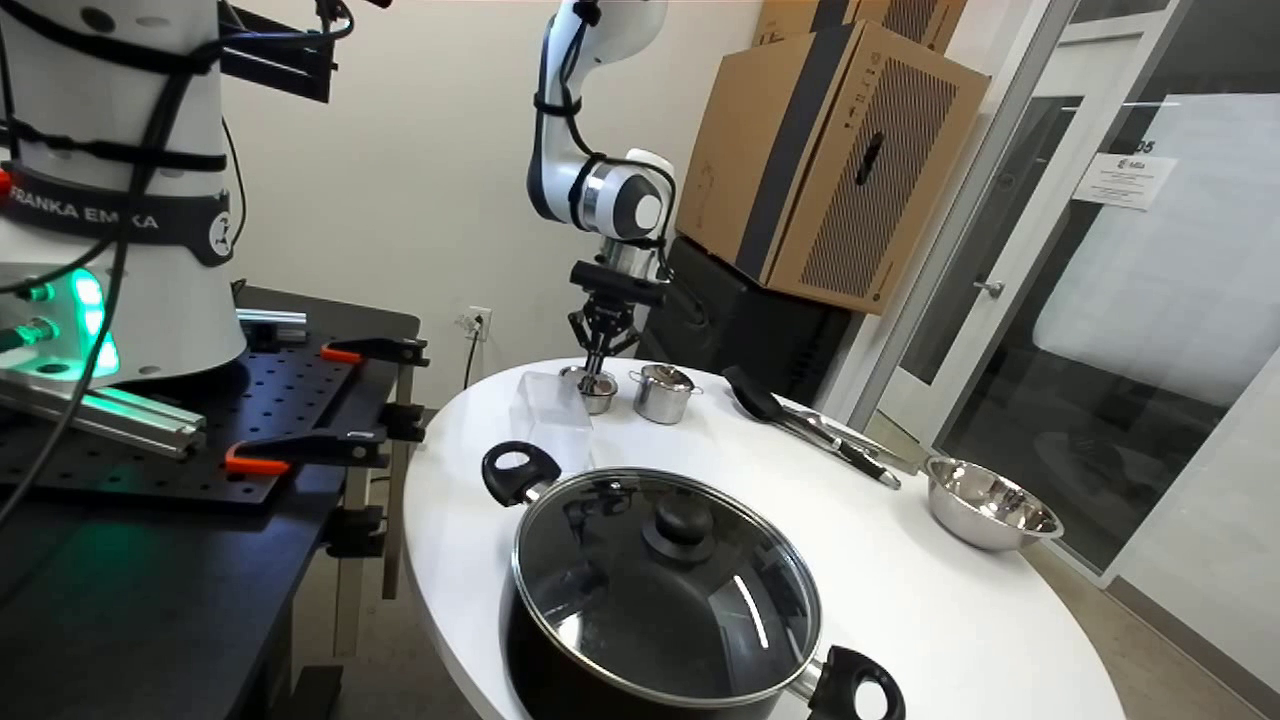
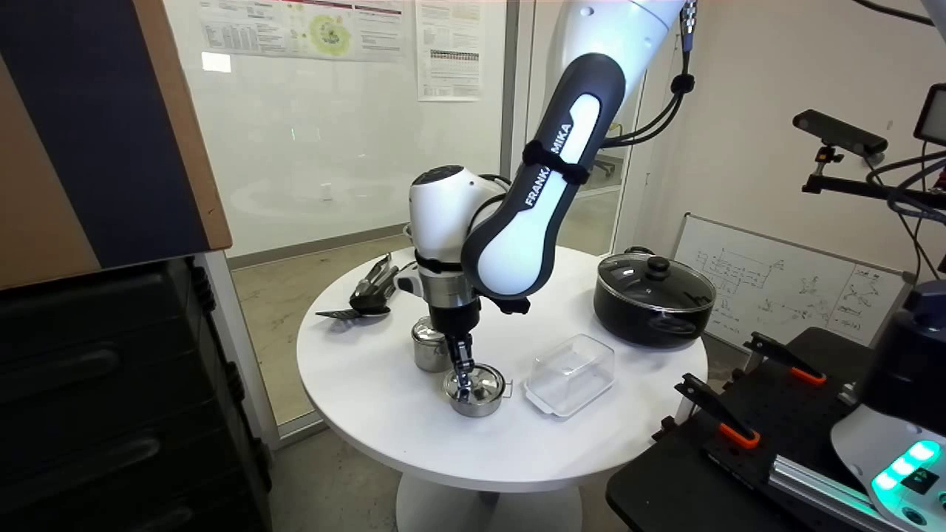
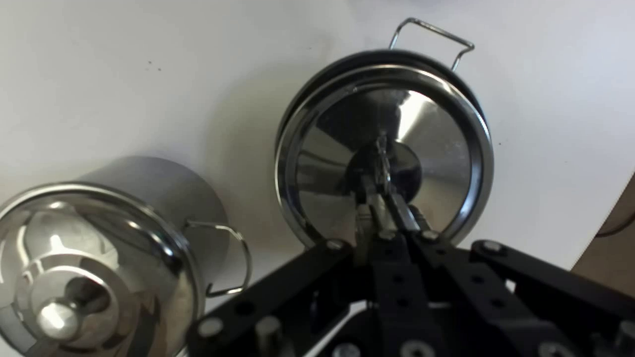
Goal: Take the lid off of the silver pot next to the clear bowl and put it on the table
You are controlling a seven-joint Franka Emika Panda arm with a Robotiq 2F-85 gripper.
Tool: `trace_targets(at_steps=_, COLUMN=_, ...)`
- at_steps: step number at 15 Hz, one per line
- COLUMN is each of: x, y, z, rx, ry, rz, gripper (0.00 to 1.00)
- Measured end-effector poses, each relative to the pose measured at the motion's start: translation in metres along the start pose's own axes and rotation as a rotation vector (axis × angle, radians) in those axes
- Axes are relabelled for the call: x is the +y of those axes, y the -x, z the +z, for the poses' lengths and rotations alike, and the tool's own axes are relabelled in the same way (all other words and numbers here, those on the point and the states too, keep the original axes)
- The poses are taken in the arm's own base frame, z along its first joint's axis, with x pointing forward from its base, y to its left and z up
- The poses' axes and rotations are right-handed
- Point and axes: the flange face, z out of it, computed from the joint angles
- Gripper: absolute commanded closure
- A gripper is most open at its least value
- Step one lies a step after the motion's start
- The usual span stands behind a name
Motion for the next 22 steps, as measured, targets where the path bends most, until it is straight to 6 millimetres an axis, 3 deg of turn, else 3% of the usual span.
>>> trace_targets(at_steps=7, x=0.000, y=0.000, z=-0.011, rx=0.041, ry=0.020, rz=0.015, gripper=1.00)
trace_targets(at_steps=15, x=-0.019, y=0.013, z=-0.055, rx=0.073, ry=0.050, rz=-0.017, gripper=1.00)
trace_targets(at_steps=18, x=-0.004, y=0.027, z=-0.073, rx=0.084, ry=0.075, rz=0.022, gripper=1.00)
trace_targets(at_steps=22, x=0.039, y=0.059, z=-0.088, rx=0.095, ry=0.099, rz=0.133, gripper=1.00)
